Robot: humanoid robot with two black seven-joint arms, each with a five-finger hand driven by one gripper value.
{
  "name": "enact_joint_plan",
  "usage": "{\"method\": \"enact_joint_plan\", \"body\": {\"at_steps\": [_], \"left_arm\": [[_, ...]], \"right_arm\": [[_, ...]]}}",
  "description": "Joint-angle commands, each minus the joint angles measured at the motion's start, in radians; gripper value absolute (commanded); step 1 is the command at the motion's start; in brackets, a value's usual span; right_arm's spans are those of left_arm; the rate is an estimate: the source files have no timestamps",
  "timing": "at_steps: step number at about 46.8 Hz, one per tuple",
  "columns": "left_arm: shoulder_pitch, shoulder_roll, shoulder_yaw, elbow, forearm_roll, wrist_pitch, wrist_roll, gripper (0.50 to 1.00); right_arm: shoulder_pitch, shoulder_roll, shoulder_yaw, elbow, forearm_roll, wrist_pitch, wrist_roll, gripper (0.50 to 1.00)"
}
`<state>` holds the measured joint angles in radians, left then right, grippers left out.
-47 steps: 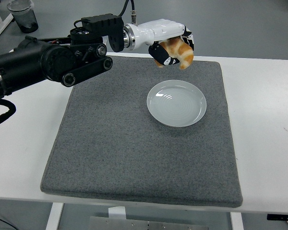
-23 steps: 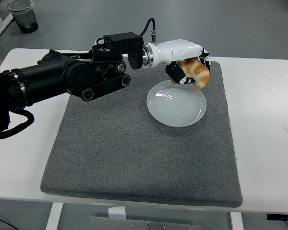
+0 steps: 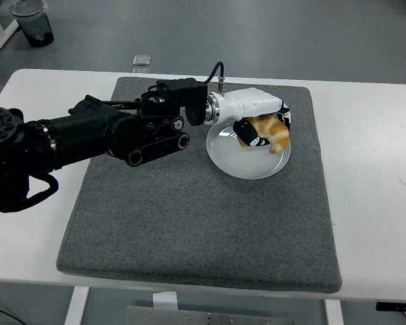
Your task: Place the bread on the plate
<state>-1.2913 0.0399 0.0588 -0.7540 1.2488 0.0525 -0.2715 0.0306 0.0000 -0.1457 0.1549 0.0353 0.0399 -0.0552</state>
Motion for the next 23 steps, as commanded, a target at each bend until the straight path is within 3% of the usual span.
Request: {"method": "enact_joint_plan", "body": {"at_steps": [1, 23], "left_arm": [[0.006, 0.000, 0.010, 0.004, 0.000, 0.001, 0.000, 0.500], [0.044, 0.002, 0.058, 0.024, 0.000, 0.004, -0.002, 0.500]], "right_arm": [[0.000, 0.000, 0.000, 0.000, 0.000, 0.000, 0.000, 0.932], [0.000, 0.000, 0.000, 0.000, 0.000, 0.000, 0.000, 0.932]]}}
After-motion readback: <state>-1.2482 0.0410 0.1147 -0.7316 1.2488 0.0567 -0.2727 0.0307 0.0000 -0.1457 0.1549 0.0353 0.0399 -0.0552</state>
